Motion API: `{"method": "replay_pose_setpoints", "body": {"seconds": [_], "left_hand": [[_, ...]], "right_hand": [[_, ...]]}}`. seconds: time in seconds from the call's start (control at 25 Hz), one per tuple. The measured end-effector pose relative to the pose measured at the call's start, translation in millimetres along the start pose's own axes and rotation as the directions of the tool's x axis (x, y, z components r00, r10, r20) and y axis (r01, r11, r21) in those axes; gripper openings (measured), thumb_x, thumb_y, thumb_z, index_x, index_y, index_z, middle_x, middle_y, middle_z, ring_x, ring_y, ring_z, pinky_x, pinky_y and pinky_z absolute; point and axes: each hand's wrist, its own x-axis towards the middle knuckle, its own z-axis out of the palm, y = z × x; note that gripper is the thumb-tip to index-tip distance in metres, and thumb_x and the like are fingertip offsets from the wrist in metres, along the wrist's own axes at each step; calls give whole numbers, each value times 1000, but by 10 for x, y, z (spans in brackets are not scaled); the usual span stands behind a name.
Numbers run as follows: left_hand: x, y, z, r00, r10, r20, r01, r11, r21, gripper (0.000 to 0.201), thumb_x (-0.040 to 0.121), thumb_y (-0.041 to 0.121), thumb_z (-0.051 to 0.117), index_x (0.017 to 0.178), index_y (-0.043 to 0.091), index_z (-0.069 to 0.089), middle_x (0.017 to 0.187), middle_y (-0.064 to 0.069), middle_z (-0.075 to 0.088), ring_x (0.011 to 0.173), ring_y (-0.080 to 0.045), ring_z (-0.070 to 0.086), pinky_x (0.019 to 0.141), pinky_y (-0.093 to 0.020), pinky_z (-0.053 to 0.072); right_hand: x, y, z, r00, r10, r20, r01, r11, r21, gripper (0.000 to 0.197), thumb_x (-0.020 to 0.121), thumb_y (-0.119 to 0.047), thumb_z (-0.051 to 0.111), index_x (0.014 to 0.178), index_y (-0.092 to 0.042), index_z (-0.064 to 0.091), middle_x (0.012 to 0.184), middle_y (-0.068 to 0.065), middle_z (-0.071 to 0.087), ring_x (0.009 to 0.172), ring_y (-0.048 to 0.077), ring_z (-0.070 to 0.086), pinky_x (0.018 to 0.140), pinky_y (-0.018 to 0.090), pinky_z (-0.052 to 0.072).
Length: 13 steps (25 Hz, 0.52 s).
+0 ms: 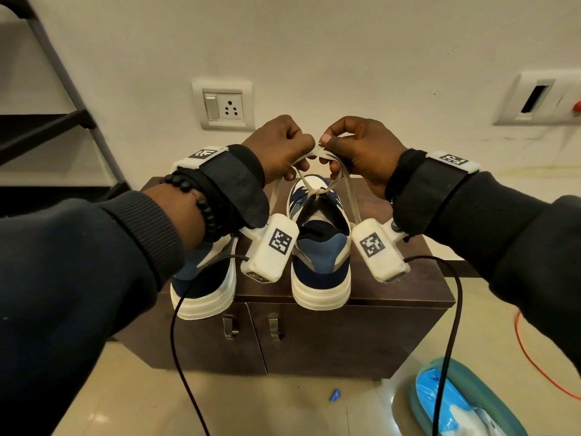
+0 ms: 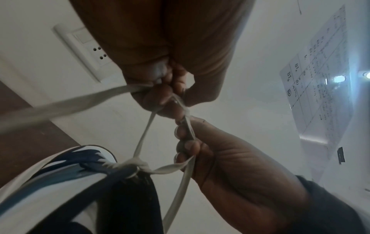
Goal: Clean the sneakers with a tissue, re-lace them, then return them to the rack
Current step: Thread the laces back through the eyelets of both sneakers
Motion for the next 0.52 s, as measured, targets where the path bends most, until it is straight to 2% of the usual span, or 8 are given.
{"method": "replay_pose_setpoints", "body": {"seconds": [0.12, 0.2, 0.28, 0.4, 0.52], "left_hand": [[-8, -1, -32, 995, 75, 61, -80, 993, 84, 20, 90, 23, 64, 86, 17, 45, 82, -4, 61, 69, -11, 60, 53, -21, 47], [-24, -14, -34, 990, 114, 89, -131, 967, 220, 20, 87, 25, 67, 88, 16, 49, 79, 2, 60, 63, -7, 58, 52, -18, 46], [-30, -21, -21, 986, 151, 71, -166, 940, 298, 20, 87, 24, 67, 92, 13, 52, 83, 2, 62, 61, -4, 59, 49, -16, 45], [-23, -28, -44, 985, 170, 11, -167, 950, 265, 18, 89, 20, 65, 94, 11, 50, 87, -3, 66, 64, -7, 65, 45, -19, 46], [-16, -29, -45, 992, 124, 18, -125, 973, 192, 17, 92, 18, 61, 88, 14, 45, 81, -8, 66, 60, -11, 65, 42, -23, 46]], "right_hand": [[15, 7, 9, 999, -27, -26, 25, 997, -70, 15, 91, -11, 59, 101, -1, 61, 74, 11, 62, 49, 10, 51, 52, 24, 51], [26, 26, 9, 1000, -8, -8, 7, 992, -122, 14, 90, -13, 60, 99, -2, 64, 70, 7, 57, 52, 10, 51, 56, 25, 50], [34, 36, 6, 998, 50, 42, -42, 983, -179, 14, 91, -14, 57, 93, -4, 66, 72, 9, 56, 57, 13, 50, 62, 29, 49], [11, 8, -1, 986, 115, 122, -87, 974, -211, 20, 91, -12, 51, 86, -4, 68, 79, 13, 57, 60, 13, 49, 63, 27, 49], [-11, -26, -23, 973, 155, 169, -119, 972, -203, 27, 95, -16, 47, 97, 2, 67, 80, 11, 58, 58, 11, 51, 63, 24, 49]]}}
